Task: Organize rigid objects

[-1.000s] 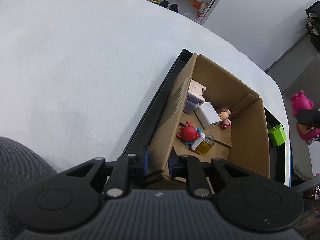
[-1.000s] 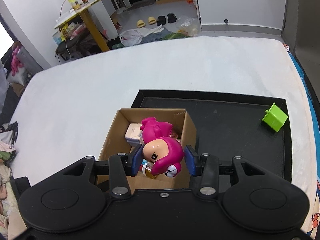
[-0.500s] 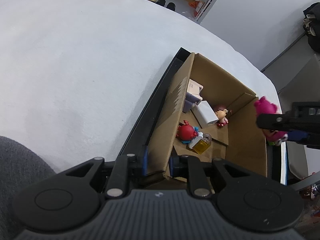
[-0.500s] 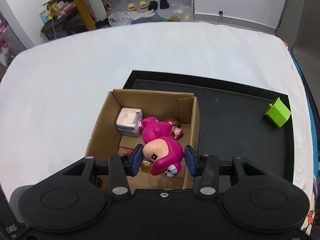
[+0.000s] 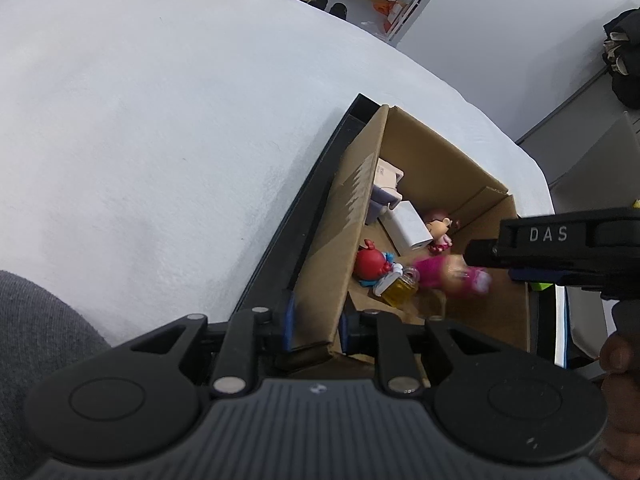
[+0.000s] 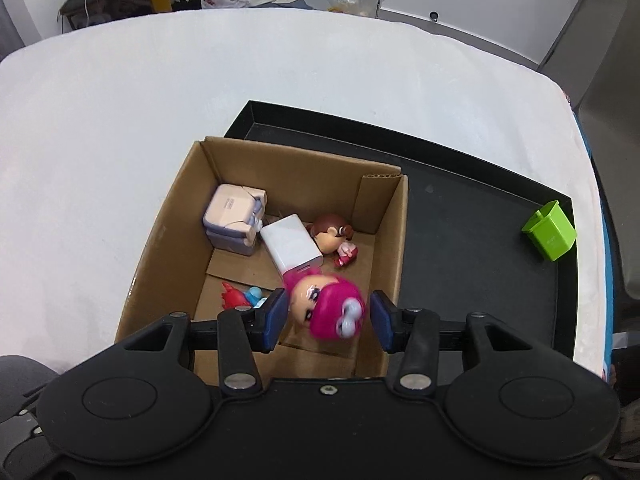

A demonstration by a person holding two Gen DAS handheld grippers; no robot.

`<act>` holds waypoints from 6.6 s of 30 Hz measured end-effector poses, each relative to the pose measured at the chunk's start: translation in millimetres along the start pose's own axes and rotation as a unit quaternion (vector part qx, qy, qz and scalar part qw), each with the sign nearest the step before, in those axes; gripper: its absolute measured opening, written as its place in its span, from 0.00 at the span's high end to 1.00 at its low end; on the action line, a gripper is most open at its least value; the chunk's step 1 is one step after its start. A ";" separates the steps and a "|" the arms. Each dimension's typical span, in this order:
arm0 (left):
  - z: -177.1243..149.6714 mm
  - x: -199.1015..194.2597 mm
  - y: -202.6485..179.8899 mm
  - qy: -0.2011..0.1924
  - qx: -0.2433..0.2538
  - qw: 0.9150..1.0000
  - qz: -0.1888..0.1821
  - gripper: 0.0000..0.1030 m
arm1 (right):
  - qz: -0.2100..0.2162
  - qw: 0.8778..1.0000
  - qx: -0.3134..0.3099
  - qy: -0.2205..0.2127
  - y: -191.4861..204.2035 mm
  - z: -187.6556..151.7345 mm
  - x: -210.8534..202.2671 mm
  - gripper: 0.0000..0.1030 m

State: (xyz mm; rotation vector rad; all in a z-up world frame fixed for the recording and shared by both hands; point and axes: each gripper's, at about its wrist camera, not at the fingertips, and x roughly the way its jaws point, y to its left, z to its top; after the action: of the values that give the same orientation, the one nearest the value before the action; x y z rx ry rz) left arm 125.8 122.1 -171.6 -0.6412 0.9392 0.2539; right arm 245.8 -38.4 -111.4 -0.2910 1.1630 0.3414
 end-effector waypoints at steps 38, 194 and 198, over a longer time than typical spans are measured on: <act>-1.7 2.3 -9.6 0.000 0.007 1.000 0.019 0.81 | 0.090 0.991 0.030 -0.097 -82.3 -14.6 -67.9 0.00; -7.9 4.5 -18.5 0.009 0.055 0.998 0.034 0.84 | 0.155 0.982 0.034 -0.102 -108.1 1.7 -81.7 0.87; -8.3 5.7 -18.0 0.008 0.053 0.998 0.034 0.84 | 0.159 0.981 0.067 -0.093 -127.4 -12.6 -73.3 0.87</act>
State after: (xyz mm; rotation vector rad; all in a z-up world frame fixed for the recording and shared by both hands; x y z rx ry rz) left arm 132.0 102.4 -172.5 -0.5147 0.9841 0.2575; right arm 261.1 -167.6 -42.0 0.0472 1.0406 0.5569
